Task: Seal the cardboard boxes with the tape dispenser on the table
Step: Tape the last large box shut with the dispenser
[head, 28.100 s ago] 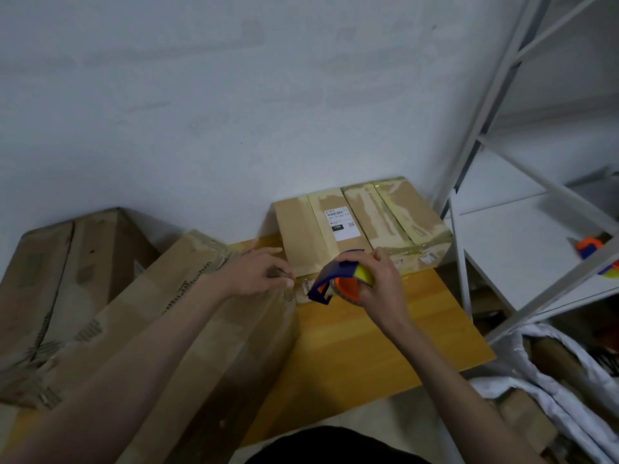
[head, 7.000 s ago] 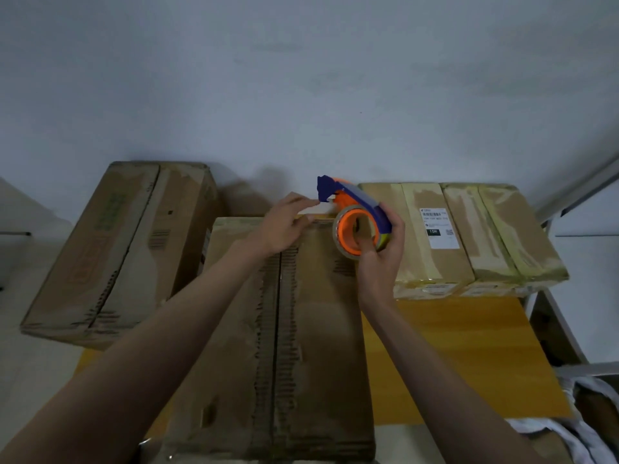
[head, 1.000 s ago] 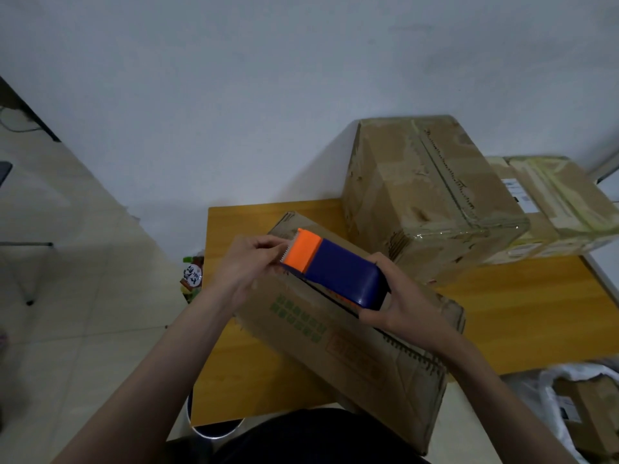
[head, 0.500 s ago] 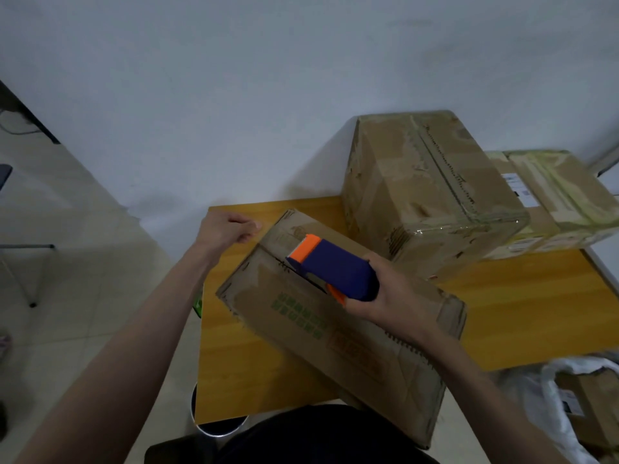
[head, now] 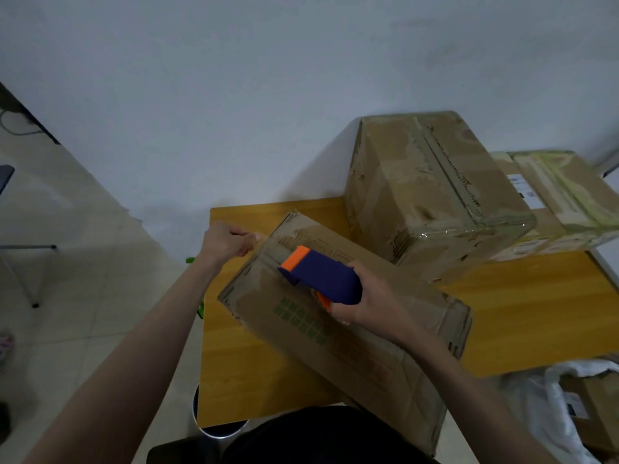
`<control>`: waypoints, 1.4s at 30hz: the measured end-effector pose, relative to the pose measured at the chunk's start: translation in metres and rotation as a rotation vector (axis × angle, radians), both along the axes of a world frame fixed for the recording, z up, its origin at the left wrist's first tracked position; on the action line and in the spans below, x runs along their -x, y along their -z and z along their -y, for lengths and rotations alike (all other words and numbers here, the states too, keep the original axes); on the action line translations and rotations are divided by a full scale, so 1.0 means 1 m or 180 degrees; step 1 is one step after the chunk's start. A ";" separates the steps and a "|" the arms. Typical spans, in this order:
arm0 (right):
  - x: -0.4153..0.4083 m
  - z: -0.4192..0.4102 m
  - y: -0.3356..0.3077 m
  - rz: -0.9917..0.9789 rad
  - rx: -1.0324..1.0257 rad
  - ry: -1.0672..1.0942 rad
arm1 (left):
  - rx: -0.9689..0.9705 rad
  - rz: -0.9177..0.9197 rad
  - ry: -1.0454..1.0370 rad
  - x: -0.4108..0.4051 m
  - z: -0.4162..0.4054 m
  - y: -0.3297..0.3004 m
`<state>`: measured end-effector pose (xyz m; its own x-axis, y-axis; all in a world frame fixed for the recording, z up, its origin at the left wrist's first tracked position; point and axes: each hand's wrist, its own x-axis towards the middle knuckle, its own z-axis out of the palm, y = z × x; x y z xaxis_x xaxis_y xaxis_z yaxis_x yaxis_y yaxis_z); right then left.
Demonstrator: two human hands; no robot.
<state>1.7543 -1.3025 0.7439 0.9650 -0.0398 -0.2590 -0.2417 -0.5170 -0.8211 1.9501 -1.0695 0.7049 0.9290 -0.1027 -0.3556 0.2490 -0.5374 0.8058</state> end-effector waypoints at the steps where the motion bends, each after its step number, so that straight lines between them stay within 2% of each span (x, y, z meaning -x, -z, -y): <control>1: -0.001 0.000 0.000 -0.0017 -0.0002 -0.0004 | 0.0009 -0.0050 0.0044 0.002 0.002 0.001; 3: -0.001 -0.001 0.001 -0.0016 0.0004 0.0003 | -0.0219 0.0020 0.0254 0.005 0.006 0.006; 5: -0.001 -0.001 0.003 -0.0012 -0.0022 0.0010 | -0.0703 0.0190 0.0581 0.006 0.010 0.013; 8: 0.000 -0.001 0.006 0.0012 -0.0044 -0.0009 | -0.1051 0.0116 0.0786 0.010 0.009 0.020; 11: 0.001 0.000 0.008 0.0095 0.0016 -0.0016 | -0.0777 0.0796 0.0354 0.018 0.006 0.020; 13: 0.002 0.000 0.009 0.0137 0.0062 -0.0029 | -0.0559 0.1025 0.0195 0.021 0.008 0.019; 17: 0.005 0.001 0.010 0.0230 0.0083 -0.0015 | -0.0593 0.0914 0.0417 0.026 0.010 0.019; 26: 0.015 -0.001 0.013 0.0797 0.0221 0.0038 | -0.0643 0.1147 0.0378 0.037 0.019 0.014; 37: 0.068 0.041 -0.016 0.0752 0.0235 0.0219 | -0.0659 0.1275 0.0379 0.036 0.020 0.018; 42: 0.066 0.035 -0.015 0.0830 0.0346 0.0081 | -0.0753 0.1371 0.0446 0.043 0.019 0.013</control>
